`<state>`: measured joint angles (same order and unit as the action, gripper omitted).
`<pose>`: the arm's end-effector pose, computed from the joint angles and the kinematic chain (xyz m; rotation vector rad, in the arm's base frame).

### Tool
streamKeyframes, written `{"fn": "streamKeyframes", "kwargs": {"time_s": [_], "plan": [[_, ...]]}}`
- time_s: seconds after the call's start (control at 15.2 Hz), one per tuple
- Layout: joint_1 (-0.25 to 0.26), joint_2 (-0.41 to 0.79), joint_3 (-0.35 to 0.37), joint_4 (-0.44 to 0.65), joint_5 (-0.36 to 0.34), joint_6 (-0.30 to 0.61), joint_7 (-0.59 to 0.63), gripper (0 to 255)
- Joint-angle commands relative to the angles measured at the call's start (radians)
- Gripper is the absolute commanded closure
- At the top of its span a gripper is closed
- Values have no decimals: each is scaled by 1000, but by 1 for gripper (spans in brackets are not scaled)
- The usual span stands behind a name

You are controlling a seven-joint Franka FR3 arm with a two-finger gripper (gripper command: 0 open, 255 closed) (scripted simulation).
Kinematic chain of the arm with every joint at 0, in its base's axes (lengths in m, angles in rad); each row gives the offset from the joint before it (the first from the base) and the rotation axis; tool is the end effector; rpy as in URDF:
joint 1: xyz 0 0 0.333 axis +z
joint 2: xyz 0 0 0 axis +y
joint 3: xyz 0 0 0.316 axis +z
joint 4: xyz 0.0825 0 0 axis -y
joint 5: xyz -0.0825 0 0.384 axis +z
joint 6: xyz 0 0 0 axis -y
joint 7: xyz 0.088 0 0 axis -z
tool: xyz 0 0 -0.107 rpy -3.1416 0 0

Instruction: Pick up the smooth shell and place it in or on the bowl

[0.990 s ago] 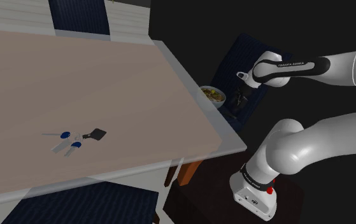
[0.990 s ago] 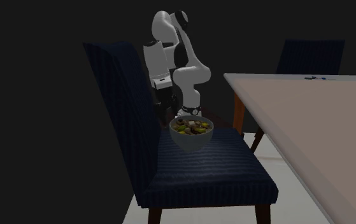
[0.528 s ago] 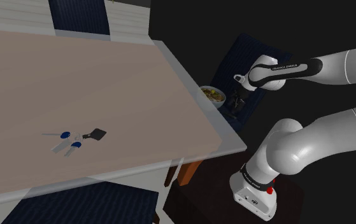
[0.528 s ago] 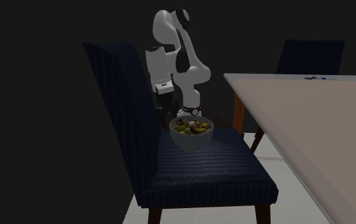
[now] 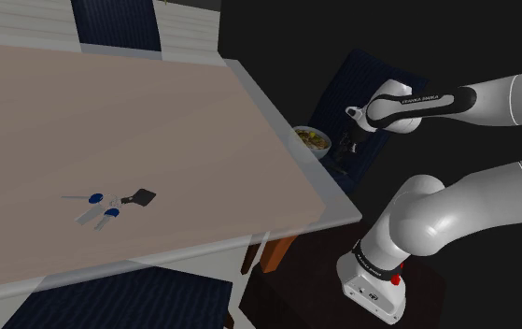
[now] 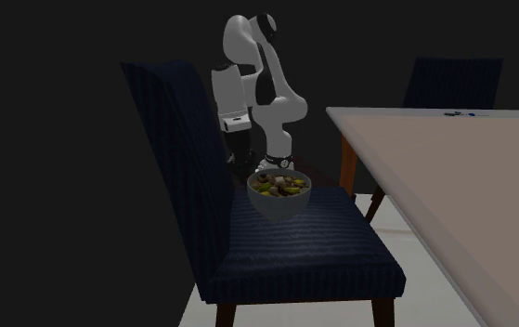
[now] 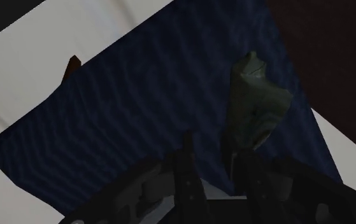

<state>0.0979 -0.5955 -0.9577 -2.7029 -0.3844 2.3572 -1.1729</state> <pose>0.2714 -0.2784 0.3445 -2.9184 -0.9994 -0.3301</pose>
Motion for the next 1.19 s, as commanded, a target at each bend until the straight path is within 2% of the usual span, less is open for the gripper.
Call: {"fn": "streamKeyframes", "kwargs": {"time_s": [0.0, 0.13, 0.33, 0.4, 0.46, 0.53, 0.66, 0.73, 1.12], "plan": [[-13, 4, -10, 0, 0, -97, 6, 255], [-21, -2, -10, -6, -6, -97, 4, 255], [4, 37, -26, -2, 15, -63, -5, 255], [-3, 25, -13, 3, 15, -81, 0, 255], [5, 21, -10, 3, 11, -49, -6, 255], [5, 21, -11, 3, 11, -49, -6, 0], [16, 48, -26, 98, 111, -262, 29, 0], [16, 55, -28, 111, 126, -288, 32, 0], [26, 119, -52, 56, 155, -185, 0, 0]]}}
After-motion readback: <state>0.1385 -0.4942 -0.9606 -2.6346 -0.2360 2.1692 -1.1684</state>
